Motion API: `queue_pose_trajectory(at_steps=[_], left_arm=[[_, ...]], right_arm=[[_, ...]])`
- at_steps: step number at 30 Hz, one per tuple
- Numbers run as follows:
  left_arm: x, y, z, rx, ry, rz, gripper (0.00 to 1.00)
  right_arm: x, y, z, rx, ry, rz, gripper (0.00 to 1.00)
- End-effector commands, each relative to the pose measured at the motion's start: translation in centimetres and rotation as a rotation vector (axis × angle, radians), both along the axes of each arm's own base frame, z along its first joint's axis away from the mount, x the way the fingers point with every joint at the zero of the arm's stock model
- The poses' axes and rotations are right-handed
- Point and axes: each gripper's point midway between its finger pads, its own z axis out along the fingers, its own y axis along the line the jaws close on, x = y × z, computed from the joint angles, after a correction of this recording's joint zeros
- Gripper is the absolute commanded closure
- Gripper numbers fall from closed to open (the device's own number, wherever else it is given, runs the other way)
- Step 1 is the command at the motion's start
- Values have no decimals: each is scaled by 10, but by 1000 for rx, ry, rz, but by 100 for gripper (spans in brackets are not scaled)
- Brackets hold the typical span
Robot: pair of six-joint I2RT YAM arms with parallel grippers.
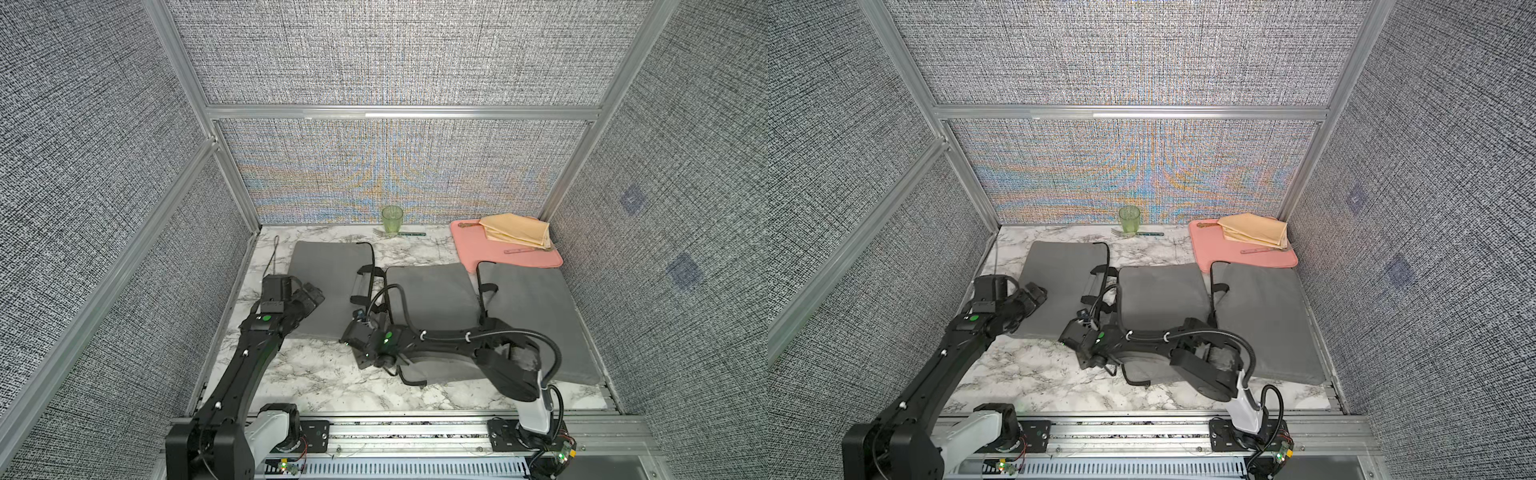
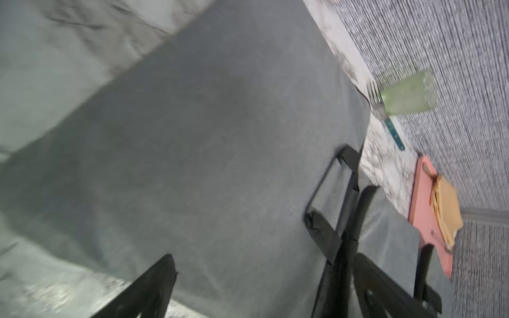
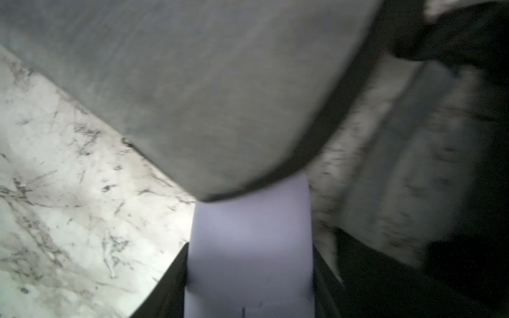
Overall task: Put the mouse into the laptop bag
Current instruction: Pick up the mouse from the center of the board, then open the zippered laptop bag at the center of the board.
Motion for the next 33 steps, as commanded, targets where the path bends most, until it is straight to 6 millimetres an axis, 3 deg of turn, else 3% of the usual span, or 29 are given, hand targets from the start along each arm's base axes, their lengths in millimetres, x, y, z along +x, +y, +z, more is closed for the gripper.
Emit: queue_pose_trajectory(at_steps=[1,5,12,18,24,33], left_arm=[[30,-30,7,21,-62,-96,3],[59,-64,-8,38,6,-189,8],[90,-106,-37,143,119,-317,12],[101,-104,-56,255,187,-320,12],[102,-104,-79,324,262,-356,13],[101,-121,-79,357,262,-433,13]], right_arm=[[23,-21,31,65,-66,-57,70],[52,-68,47,91,-70,-150,71],[90,-117,60,100,-75,-241,70],[125,-155,46,-7,-74,-348,66],[143,-160,17,-11,-8,-367,49],[153,-163,-4,-75,26,-380,15]])
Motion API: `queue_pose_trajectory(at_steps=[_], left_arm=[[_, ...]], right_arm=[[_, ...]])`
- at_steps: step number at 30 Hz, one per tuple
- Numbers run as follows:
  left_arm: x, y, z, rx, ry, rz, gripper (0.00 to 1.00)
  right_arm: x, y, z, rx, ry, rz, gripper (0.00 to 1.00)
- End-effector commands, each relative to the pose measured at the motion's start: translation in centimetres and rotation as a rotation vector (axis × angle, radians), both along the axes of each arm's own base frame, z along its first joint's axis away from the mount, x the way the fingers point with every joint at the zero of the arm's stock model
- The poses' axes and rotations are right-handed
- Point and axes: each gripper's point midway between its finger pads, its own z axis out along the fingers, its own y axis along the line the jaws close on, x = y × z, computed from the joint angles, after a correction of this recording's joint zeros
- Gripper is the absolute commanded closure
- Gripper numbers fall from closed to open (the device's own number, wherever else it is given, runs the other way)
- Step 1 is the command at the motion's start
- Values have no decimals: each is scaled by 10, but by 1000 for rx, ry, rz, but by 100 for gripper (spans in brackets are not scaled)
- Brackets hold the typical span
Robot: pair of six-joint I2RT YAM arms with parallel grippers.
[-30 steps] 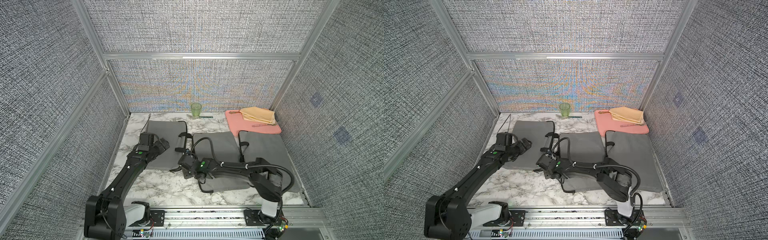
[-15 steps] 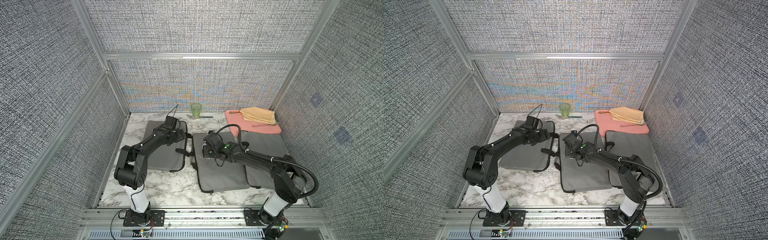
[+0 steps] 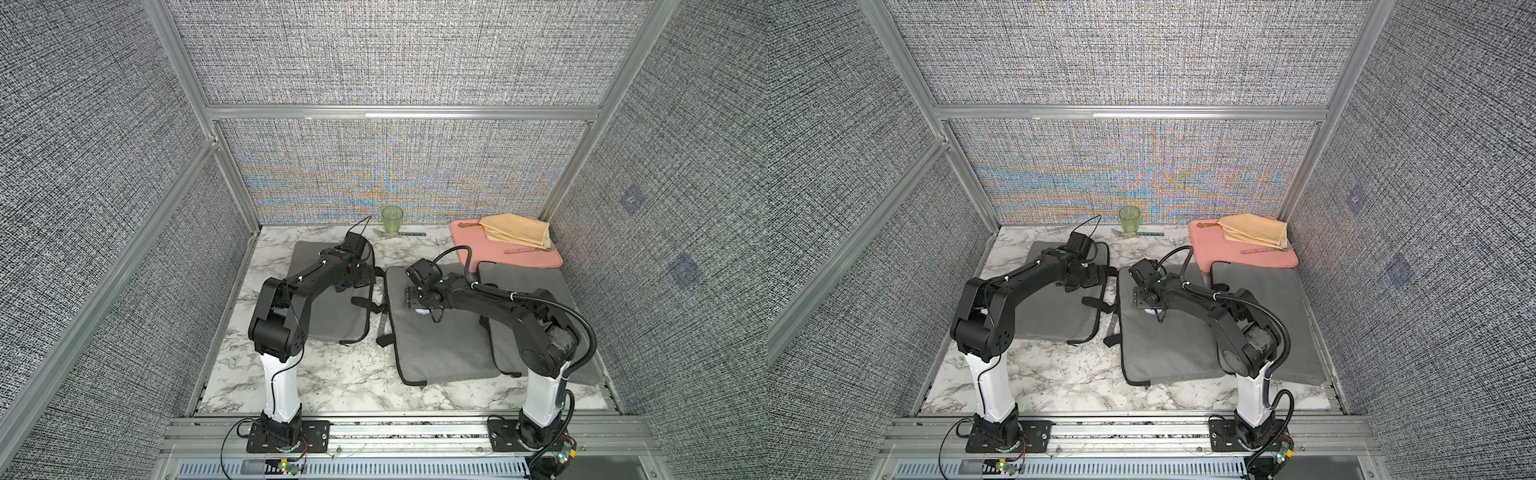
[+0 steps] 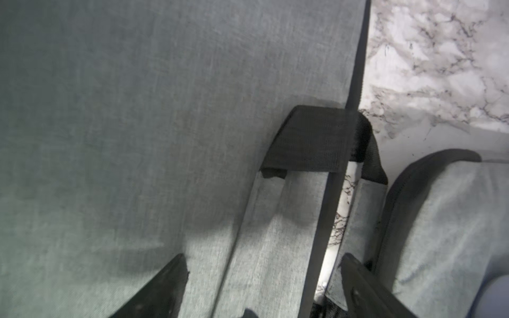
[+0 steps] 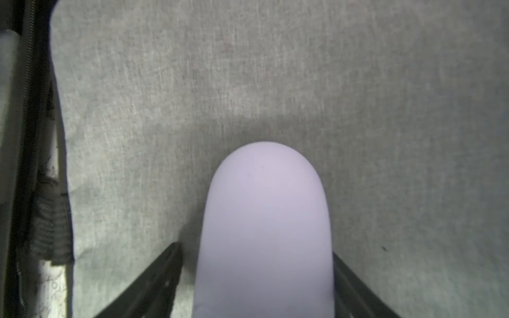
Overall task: Put the mouse into the laptop bag
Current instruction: Open the zippered laptop bag at the center of the board.
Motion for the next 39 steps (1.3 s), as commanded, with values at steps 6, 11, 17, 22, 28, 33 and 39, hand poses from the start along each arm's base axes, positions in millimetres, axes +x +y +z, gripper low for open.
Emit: queue_pose_trajectory(at_steps=[6,11,17,22,28,33,39], left_arm=[[-8,0,-15,90,52,-46,13],[-6,1,-26,126,74,-54,21],[-1,-14,-43,106,119,-89,52],[2,-16,-31,87,108,-75,91],[4,-2,29,117,59,17,100],[1,2,87,81,-28,29,100],[-13,7,120,54,-61,19,100]], right_arm=[[-4,-14,-12,-35,32,-24,14],[-6,-14,-11,-24,30,-21,29],[-7,-10,-3,7,20,-9,49],[-10,-8,15,41,-3,-1,54],[-18,10,50,134,-60,51,54],[-25,44,69,220,-96,110,55],[-14,91,72,311,-109,158,56]])
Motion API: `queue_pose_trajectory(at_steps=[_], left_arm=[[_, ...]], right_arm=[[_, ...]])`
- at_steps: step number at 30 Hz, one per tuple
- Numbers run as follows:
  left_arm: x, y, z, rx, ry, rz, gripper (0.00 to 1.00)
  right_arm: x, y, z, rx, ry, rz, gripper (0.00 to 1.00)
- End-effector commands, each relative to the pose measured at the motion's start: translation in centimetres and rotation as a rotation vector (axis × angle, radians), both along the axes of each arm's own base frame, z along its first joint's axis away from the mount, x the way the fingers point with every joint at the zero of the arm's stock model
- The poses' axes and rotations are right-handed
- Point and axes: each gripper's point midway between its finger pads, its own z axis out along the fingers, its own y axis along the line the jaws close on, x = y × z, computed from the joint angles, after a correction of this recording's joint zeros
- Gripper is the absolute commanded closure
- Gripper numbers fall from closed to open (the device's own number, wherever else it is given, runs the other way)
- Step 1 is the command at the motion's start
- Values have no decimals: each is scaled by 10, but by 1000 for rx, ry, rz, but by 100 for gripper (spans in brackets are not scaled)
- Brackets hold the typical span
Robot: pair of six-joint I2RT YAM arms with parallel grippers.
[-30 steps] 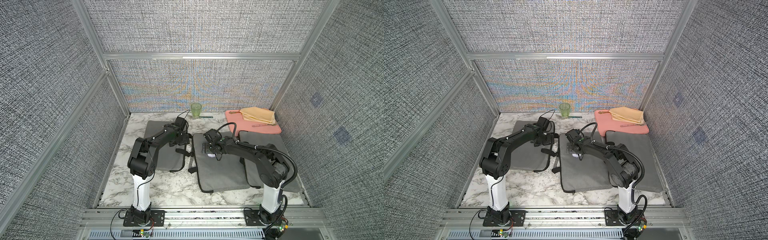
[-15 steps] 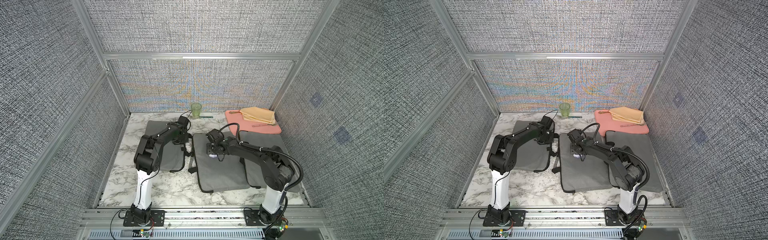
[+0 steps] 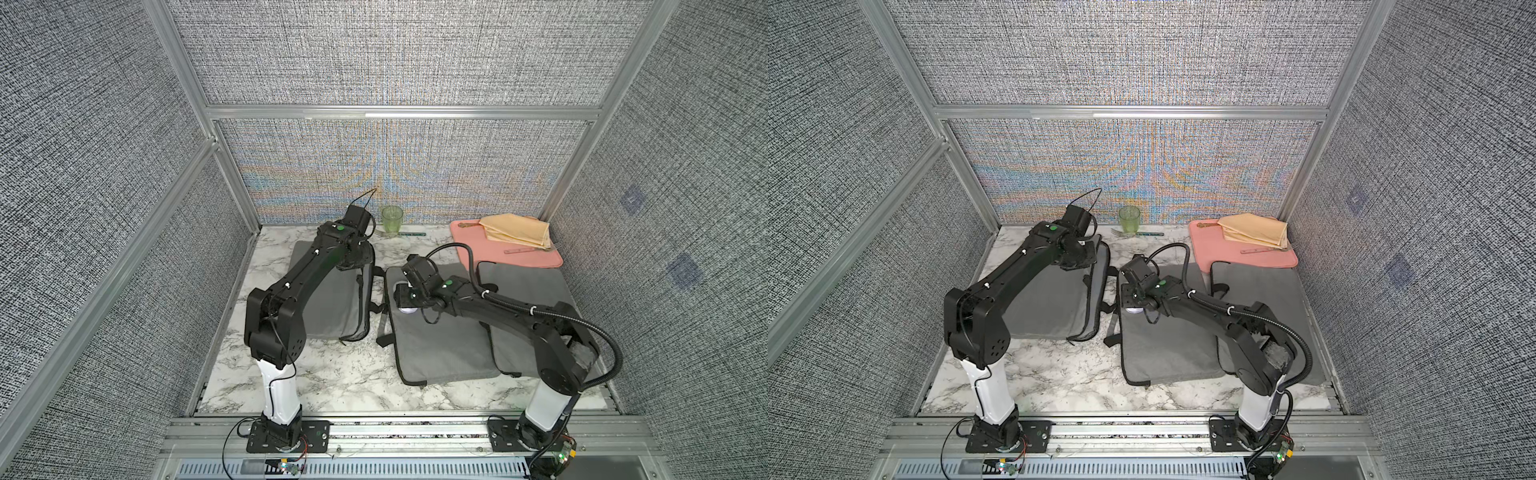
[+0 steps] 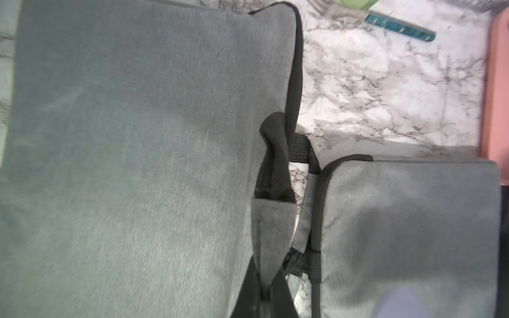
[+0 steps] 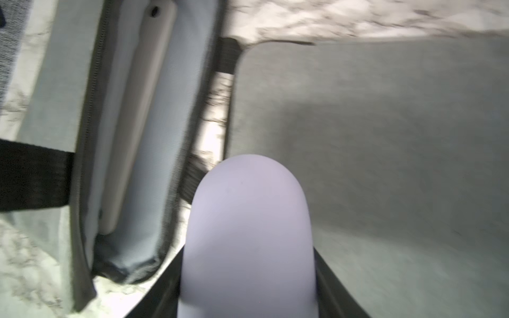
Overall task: Put the mouse into the laptop bag
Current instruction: Open the zippered laptop bag at the center of the board, then place the mouse in the zippered laptop bag.
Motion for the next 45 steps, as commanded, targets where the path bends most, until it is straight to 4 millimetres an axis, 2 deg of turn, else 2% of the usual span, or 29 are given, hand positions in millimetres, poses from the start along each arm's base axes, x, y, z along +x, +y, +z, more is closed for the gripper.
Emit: queue_pose_trajectory(at_steps=[1,7,12,17,20,24,28,31,34,37,39,41,45], left_arm=[[-13,7,9,-2,11,3,100],[-26,8,19,-42,-13,-4,100],[-30,6,22,-76,-13,-6,100],[-28,7,22,-86,-9,4,100],[-27,5,22,-101,-8,3,100],[-24,3,22,-106,-10,4,100],[-21,1,17,-120,9,1,100],[-21,2,13,-118,17,7,100],[-22,5,14,-113,13,17,100],[-24,7,15,-121,3,26,100],[-26,7,14,-129,4,29,100],[-28,6,14,-145,1,29,100],[-29,6,16,-159,-9,35,100]], right_arm=[[14,25,6,82,-17,9,56],[46,69,-9,146,-1,33,56],[88,101,-22,195,-16,32,56],[120,113,-38,208,-7,-23,55],[136,112,-43,215,-19,-74,53],[149,114,-46,236,-22,-108,38],[151,115,-39,240,-24,-104,21],[146,113,-27,238,-37,-82,14],[136,101,-14,239,-49,-77,12],[121,76,-4,256,-69,-102,13],[109,56,-2,257,-76,-126,18],[98,40,0,246,-89,-145,28],[86,41,-12,218,-64,-118,59]])
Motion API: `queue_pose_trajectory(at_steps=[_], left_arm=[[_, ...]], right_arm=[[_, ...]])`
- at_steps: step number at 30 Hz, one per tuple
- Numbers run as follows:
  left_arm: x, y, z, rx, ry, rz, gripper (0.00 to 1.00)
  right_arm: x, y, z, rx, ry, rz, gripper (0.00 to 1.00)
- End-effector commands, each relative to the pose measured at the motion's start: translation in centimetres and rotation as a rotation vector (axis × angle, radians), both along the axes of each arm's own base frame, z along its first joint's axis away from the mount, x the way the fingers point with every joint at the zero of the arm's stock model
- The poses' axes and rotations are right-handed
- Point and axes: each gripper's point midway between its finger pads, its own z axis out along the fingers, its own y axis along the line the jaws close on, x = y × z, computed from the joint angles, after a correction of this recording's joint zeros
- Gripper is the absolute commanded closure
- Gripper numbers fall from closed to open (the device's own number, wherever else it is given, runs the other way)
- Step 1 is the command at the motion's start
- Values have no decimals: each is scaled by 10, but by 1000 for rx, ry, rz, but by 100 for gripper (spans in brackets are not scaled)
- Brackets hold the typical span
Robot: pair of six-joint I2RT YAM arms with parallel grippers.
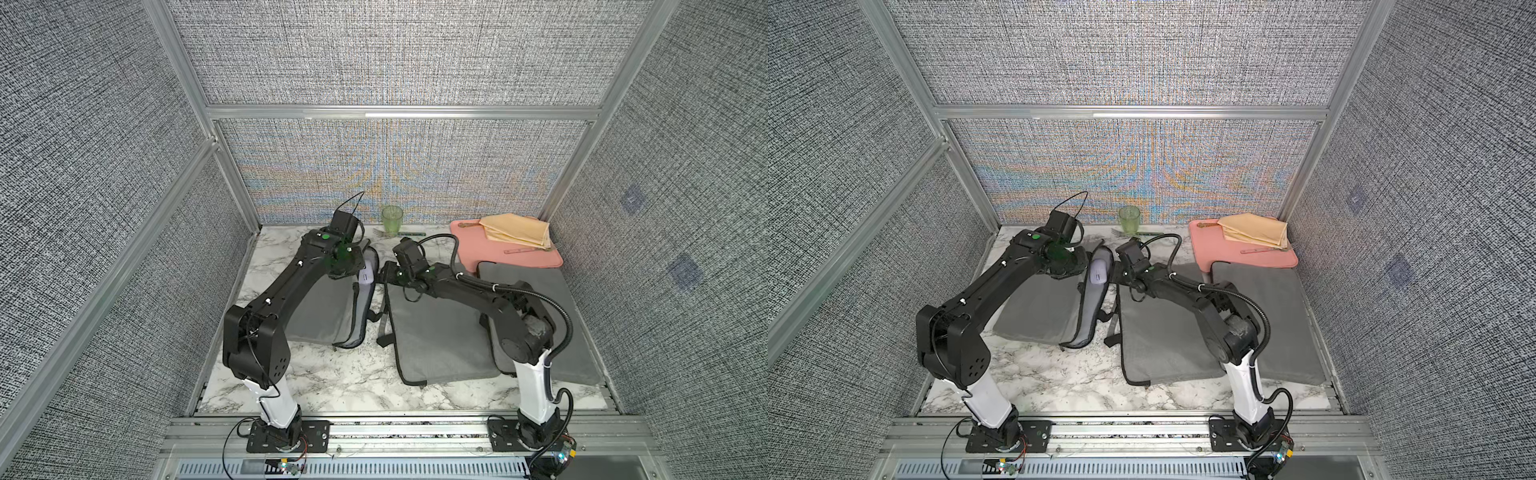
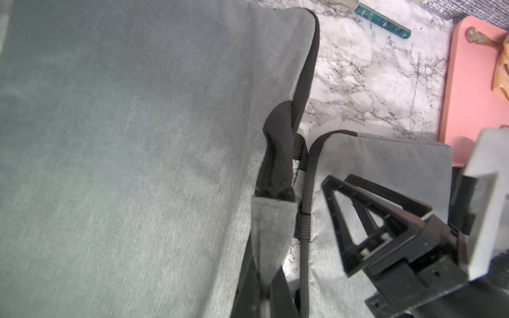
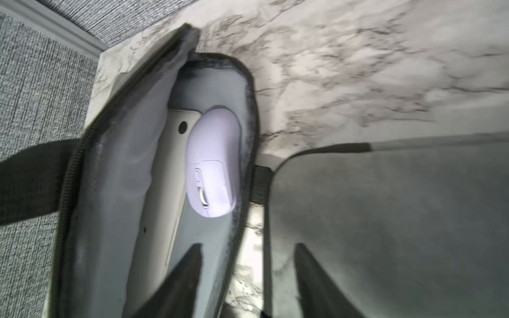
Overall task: Put the mouse into the laptop bag
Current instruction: Place the mouse in the zippered laptop bag, then zip the zipper on the zippered laptop bag.
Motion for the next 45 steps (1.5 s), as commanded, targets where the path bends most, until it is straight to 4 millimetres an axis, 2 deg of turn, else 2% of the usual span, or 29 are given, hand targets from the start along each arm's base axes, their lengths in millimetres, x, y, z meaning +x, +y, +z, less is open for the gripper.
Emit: queue_pose_trajectory(at_steps=[1,4,8,12,17,22,24,27,28,29,30,31,32,36,40,43,45], left_arm=[[5,-2,9,-33,-39,12,100],[3,-2,12,-37,-47,20,100],[1,1,15,-35,-48,29,100],[1,0,16,-42,-48,30,100],[1,-2,21,-55,-54,24,100],[1,-1,24,-56,-62,24,100],[1,0,26,-57,-64,24,100],[0,2,26,-58,-63,29,100],[-1,2,26,-58,-57,36,89],[-2,4,26,-54,-54,47,73],[-3,6,26,-51,-54,58,50],[-6,9,26,-48,-53,67,23],[-8,13,28,-41,-59,82,2],[-28,37,31,-7,-105,142,0],[-55,78,29,13,-193,259,1],[-79,111,21,17,-282,353,1],[-99,133,14,33,-318,429,1]], right_arm=[[-1,11,-5,4,-15,28,67],[2,23,-22,3,24,60,79],[8,45,-36,-11,66,97,87],[16,59,-50,6,103,112,89],[26,82,-55,44,117,151,89],[25,93,-43,76,108,183,87],[23,90,-30,78,82,182,85],[12,74,-14,77,59,171,78],[9,65,-7,78,48,162,77],[5,59,1,83,32,158,76],[-1,48,1,77,27,149,75],[-7,39,9,79,11,139,73],[-11,30,9,74,10,132,70],[-30,-3,25,41,-14,112,62],[-51,-33,40,-14,-29,85,55],[-70,-41,44,-6,-42,88,47],[-83,-40,45,-23,-47,100,44]])
